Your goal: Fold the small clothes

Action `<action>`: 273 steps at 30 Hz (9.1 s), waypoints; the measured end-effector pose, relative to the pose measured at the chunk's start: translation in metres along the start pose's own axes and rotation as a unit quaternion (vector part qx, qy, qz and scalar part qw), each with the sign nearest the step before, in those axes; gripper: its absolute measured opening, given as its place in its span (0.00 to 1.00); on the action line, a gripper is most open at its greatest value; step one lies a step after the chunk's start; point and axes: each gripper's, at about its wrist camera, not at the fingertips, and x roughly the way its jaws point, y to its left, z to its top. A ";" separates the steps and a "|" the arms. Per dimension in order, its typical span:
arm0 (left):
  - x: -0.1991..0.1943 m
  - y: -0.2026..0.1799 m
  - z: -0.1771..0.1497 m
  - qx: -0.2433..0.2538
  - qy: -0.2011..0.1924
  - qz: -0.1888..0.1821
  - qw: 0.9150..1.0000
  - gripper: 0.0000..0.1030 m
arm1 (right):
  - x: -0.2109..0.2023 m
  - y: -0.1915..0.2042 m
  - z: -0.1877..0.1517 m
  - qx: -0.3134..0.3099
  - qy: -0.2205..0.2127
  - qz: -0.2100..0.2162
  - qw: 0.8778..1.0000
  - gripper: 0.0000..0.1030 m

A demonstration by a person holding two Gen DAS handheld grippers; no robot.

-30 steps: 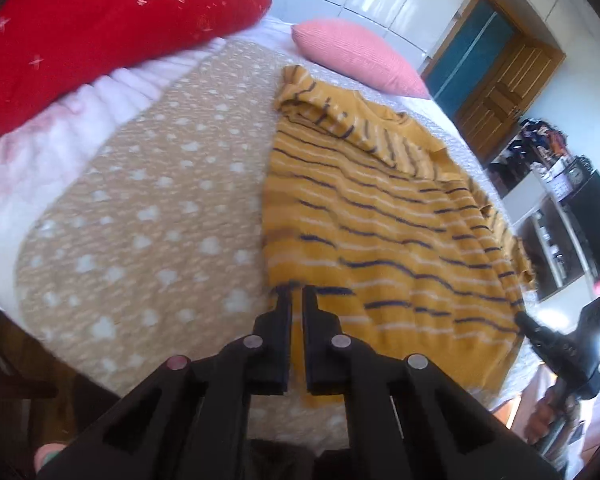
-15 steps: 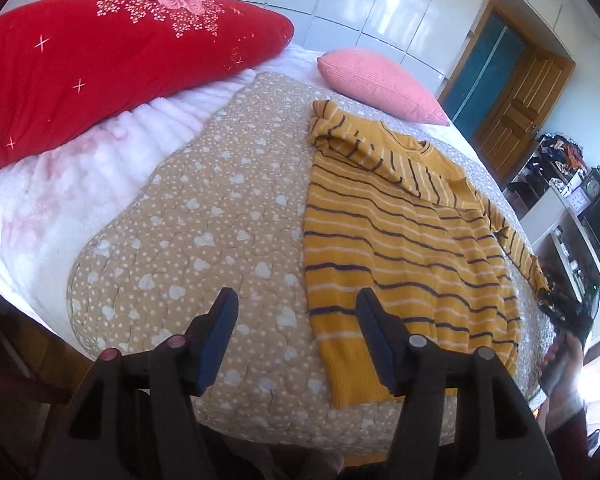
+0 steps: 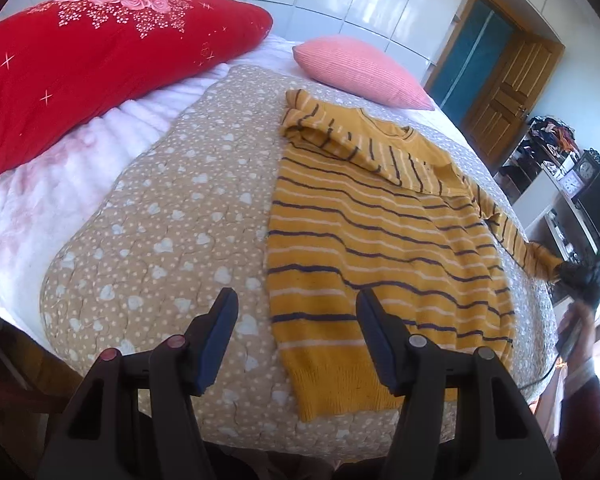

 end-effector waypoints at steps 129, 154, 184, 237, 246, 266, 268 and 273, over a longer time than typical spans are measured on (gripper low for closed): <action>0.073 -0.005 -0.033 -0.039 0.100 -0.290 0.951 0.74 | 0.020 0.138 -0.211 -0.025 0.247 0.361 0.899 0.56; 0.037 -0.011 -0.024 -0.028 0.060 -0.180 0.982 0.10 | -0.004 0.158 -0.225 -0.030 0.224 0.340 0.913 0.10; 0.001 0.037 -0.050 -0.055 0.027 -0.122 0.991 0.68 | -0.059 0.119 -0.256 -0.062 0.233 0.321 0.916 0.10; 0.176 -0.034 0.225 -0.043 0.059 -0.078 0.994 0.08 | 0.105 0.281 -0.070 -0.054 0.195 0.343 0.917 0.16; 0.233 -0.006 0.272 -0.140 0.036 -0.099 0.985 0.46 | 0.218 0.270 -0.037 0.110 0.206 0.291 0.928 0.50; 0.227 -0.035 0.212 0.072 0.097 0.005 0.993 0.19 | 0.164 0.283 -0.054 -0.173 0.179 0.180 0.952 0.56; 0.227 -0.040 0.219 0.068 0.086 0.019 0.994 0.16 | 0.182 0.294 -0.056 -0.186 0.208 0.176 0.944 0.08; 0.230 -0.038 0.247 0.064 0.056 0.042 0.995 0.09 | 0.194 0.298 -0.035 -0.175 0.176 0.144 0.958 0.06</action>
